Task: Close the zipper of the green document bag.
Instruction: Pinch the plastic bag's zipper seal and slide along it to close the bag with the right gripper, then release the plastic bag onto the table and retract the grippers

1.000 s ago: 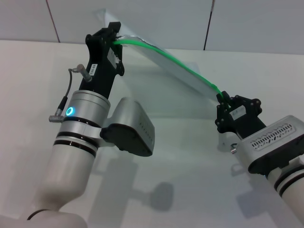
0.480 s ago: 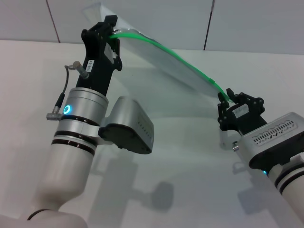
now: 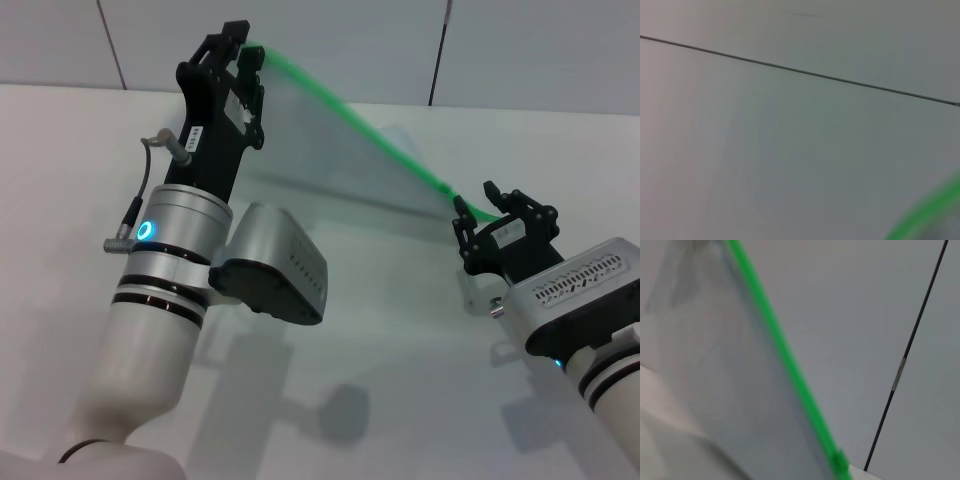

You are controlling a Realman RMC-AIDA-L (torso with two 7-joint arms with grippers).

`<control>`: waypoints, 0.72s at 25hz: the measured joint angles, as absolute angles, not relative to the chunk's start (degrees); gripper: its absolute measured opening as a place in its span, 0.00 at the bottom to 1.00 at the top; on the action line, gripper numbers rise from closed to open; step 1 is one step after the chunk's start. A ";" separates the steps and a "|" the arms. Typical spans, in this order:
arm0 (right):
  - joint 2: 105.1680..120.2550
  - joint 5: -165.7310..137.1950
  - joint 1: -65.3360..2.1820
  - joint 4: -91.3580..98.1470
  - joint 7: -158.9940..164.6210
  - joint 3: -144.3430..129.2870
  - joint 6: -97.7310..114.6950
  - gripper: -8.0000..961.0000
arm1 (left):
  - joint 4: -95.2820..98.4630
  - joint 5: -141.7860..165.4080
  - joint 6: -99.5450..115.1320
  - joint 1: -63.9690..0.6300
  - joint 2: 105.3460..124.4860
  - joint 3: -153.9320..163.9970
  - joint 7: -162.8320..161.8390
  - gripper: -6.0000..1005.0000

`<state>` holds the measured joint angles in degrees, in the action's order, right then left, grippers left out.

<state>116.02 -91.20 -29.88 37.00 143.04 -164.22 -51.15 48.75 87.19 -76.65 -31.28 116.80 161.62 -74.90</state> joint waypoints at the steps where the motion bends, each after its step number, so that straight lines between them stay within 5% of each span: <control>1: 116.04 -91.20 -29.85 36.99 143.04 -164.23 -51.16 0.29 | 48.75 87.19 -76.71 -31.29 116.80 161.63 -75.08 0.20; 13: 116.27 -89.01 -29.97 36.86 142.99 -164.28 -51.44 0.57 | 48.78 87.65 -77.39 -31.27 116.72 161.63 -77.24 0.55; 18: 116.28 -88.37 -29.72 37.02 142.93 -164.48 -53.66 0.63 | 48.78 87.89 -78.36 -31.22 116.71 161.63 -78.04 0.56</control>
<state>116.28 -88.37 -29.72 37.02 142.93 -164.48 -53.66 48.78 87.89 -78.36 -31.22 116.71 161.63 -78.04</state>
